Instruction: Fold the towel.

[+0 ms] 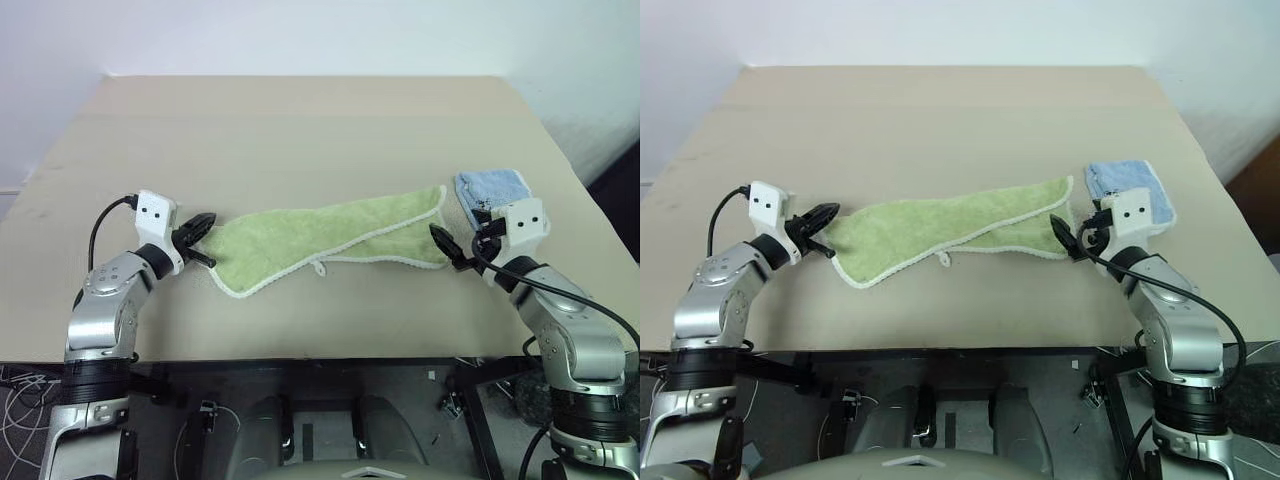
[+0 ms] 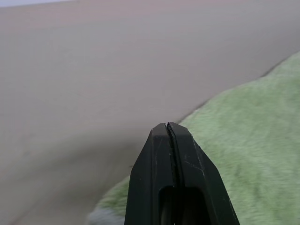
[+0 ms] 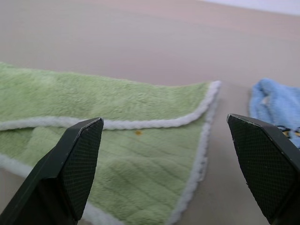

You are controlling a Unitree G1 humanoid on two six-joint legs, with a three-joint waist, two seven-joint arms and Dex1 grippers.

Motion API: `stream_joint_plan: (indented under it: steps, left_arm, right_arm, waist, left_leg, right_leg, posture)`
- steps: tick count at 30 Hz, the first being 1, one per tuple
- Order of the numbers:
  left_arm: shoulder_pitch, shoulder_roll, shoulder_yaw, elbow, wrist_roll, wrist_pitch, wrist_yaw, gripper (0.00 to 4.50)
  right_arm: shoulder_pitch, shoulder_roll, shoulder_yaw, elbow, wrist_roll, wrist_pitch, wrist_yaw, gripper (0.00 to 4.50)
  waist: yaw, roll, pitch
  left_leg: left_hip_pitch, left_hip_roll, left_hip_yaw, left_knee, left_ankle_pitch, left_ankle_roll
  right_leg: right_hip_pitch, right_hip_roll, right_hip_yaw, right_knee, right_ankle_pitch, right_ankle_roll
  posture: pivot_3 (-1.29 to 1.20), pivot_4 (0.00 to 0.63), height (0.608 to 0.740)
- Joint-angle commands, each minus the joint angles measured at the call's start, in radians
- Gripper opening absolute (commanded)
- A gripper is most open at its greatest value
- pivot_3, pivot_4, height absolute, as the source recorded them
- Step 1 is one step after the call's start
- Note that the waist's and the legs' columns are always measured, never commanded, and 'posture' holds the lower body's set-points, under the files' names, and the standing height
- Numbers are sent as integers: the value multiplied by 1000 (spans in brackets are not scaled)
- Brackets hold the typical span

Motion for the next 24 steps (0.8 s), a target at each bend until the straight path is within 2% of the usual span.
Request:
stream_joint_plan:
  steps: [1,7,16,24]
  left_arm:
    - [17,1,2,-56,-15,11,2,0]
    - [29,-13,-8,-77,-15,23,7,0]
    - [-31,-41,-51,-6,11,-32,1,0]
    - [-61,-17,-78,33,7,-49,-87,0]
  right_arm:
    - [-26,0,-4,-22,12,-4,5,4463]
    - [-25,-22,-13,-21,17,-4,18,4463]
    - [-66,-50,-26,42,-11,-47,21,4463]
    - [-65,-40,-20,39,-30,-64,-6,4463]
  waist:
    - [0,0,0]
    - [1,0,0]
    - [3,0,0]
    - [1,0,0]
  left_leg:
    - [0,0,0,0,0,0]
    - [0,0,0,0,0,0]
    - [0,0,1,1,0,0]
    - [0,0,1,1,2,3]
  right_leg:
    - [0,0,0,0,0,0]
    - [0,0,0,0,0,0]
    - [0,0,0,0,0,0]
    - [0,2,0,0,0,0]
  posture:
    - [0,150,740]
    - [0,150,740]
    - [0,150,740]
    - [0,150,740]
